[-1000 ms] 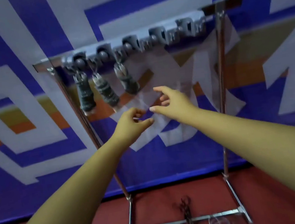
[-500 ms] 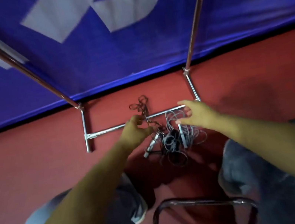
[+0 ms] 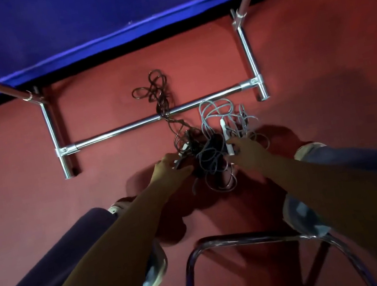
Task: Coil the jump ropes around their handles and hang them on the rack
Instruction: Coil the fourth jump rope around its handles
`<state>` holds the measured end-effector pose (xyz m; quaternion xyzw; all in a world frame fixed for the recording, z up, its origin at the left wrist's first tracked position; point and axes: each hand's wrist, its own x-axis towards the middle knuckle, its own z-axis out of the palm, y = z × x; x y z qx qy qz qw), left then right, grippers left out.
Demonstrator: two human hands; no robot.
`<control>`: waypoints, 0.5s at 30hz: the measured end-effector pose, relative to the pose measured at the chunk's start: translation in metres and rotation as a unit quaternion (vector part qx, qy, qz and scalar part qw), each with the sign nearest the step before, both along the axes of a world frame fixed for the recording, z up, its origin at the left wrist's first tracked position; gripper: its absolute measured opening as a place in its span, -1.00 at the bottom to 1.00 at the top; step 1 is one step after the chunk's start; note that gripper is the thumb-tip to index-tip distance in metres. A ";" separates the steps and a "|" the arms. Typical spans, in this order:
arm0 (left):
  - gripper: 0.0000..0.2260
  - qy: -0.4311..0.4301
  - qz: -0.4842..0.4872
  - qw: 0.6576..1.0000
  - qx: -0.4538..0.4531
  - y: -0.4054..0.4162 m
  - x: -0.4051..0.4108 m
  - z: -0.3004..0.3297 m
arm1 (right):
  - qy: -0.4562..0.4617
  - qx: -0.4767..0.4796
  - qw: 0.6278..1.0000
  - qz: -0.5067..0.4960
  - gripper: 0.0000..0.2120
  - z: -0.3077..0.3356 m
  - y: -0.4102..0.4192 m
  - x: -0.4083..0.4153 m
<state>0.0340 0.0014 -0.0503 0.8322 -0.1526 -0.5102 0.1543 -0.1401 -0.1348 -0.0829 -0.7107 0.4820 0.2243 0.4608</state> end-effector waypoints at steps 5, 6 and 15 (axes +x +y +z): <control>-0.59 0.010 0.036 0.999 0.028 0.001 -0.009 -0.044 | 0.046 -0.019 0.997 -0.055 -0.63 -0.050 -0.001 0.010; -0.59 0.011 0.044 0.998 0.033 0.001 -0.009 -0.053 | 0.059 -0.023 0.996 -0.055 -0.64 -0.057 0.000 0.013; -0.62 0.014 0.085 0.996 0.004 -0.012 -0.011 -0.076 | 0.105 -0.085 0.985 -0.106 -0.44 -0.083 -0.002 0.034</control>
